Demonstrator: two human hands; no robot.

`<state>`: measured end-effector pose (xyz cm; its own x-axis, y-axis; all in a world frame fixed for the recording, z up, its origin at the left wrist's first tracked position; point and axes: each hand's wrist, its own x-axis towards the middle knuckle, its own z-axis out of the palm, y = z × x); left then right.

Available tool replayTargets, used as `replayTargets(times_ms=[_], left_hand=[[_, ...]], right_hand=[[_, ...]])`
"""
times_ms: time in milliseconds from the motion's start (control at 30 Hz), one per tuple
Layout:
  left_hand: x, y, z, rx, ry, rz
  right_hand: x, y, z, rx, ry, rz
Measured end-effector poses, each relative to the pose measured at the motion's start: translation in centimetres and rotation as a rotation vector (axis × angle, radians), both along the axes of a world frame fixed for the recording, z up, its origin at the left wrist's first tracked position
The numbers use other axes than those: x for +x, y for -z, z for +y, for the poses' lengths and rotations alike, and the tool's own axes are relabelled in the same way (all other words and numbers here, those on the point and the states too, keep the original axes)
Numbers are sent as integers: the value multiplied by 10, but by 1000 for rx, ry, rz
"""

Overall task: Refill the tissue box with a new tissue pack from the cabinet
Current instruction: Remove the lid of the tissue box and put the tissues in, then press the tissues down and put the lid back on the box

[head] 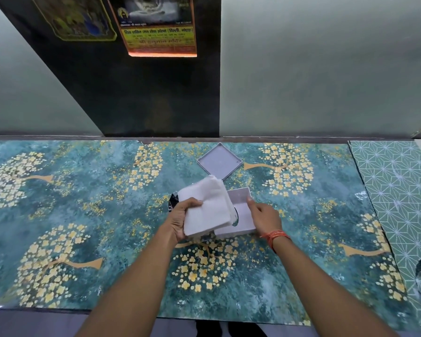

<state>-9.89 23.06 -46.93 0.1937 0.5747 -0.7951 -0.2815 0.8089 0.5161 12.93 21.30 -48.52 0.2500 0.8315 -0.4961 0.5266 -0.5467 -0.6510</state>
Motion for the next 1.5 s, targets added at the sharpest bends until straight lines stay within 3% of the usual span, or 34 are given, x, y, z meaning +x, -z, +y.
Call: replayTargets(times_ms=[67, 133, 233, 367, 467, 533, 633, 767, 933, 1500], left_hand=[[2, 0, 1, 6, 40, 0], [4, -1, 2, 17, 60, -3], [5, -7, 6, 64, 73, -36], [18, -22, 12, 121, 99, -71], [38, -29, 17, 149, 18, -2], [48, -28, 17, 213, -78, 163], [56, -29, 12, 274, -56, 421], [65, -32, 1, 310, 76, 560], [67, -29, -15, 429, 244, 796], [70, 15, -20, 737, 408, 1098]], right_hand=[[-1, 0, 0, 14, -92, -217], [-2, -5, 1, 149, -25, -301], [-15, -28, 8, 439, 109, -11], [-47, -46, 18, 190, 138, 484], [-54, -54, 16, 172, 211, 571], [-48, -54, 17, 192, 244, 592], [-30, -45, 18, 179, 171, 468], [-15, -37, 13, 171, 73, 132], [-11, -28, 4, 149, 95, -45], [-16, 0, 7, 101, 17, -151]])
